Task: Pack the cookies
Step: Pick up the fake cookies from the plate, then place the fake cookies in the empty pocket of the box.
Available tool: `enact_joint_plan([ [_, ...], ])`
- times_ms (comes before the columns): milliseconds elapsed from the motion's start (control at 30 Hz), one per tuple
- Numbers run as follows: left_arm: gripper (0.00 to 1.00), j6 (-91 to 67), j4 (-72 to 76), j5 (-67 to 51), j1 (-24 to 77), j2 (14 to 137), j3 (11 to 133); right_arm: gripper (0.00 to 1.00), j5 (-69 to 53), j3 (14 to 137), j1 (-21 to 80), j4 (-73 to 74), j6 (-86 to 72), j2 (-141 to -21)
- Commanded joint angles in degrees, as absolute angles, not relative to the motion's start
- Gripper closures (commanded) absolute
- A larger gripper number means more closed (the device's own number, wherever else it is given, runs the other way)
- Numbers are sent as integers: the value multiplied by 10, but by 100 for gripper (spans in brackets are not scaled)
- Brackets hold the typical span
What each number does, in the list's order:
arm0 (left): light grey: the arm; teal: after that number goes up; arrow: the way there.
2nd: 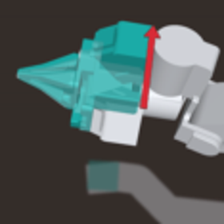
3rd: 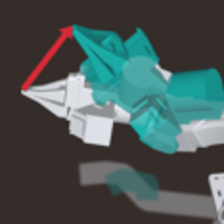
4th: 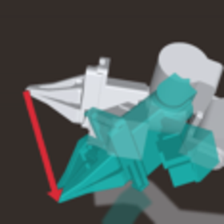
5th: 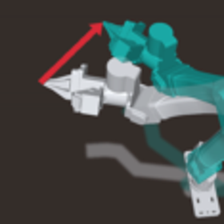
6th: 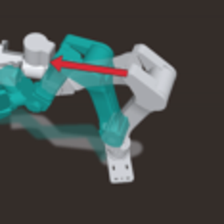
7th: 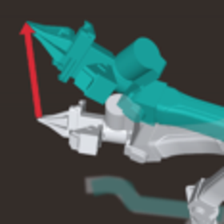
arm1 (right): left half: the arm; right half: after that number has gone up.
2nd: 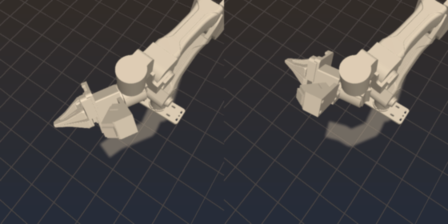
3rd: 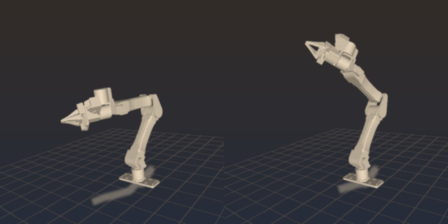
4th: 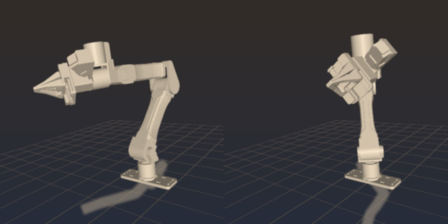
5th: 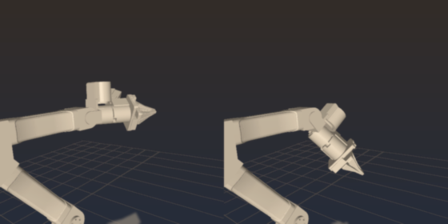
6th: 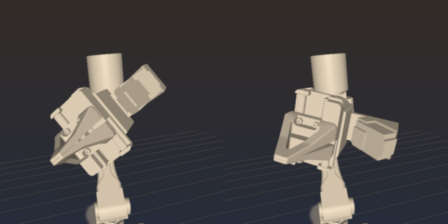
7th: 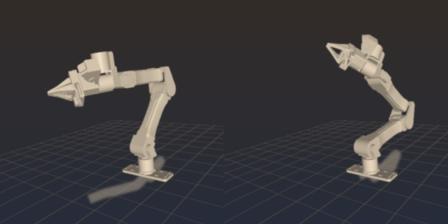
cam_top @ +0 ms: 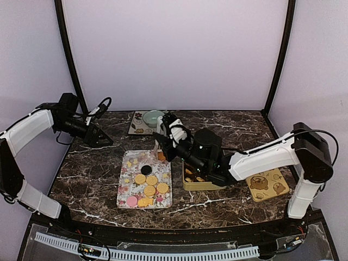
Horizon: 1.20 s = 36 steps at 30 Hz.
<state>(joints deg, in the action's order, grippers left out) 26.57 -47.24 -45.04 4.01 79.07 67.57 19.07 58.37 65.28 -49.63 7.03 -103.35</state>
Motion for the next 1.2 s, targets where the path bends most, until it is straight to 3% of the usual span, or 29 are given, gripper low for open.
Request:
enact_joint_plan([
  [0,1,274,-486,-460,37,791,692,79,198,555,652,-517,71,-971],
  [567,1,271,-488,-479,37,801,689,78,310,293,647,-310,-3,-625],
  [1167,1,272,-490,-479,36,802,687,66,322,286,640,-292,-8,-634],
])
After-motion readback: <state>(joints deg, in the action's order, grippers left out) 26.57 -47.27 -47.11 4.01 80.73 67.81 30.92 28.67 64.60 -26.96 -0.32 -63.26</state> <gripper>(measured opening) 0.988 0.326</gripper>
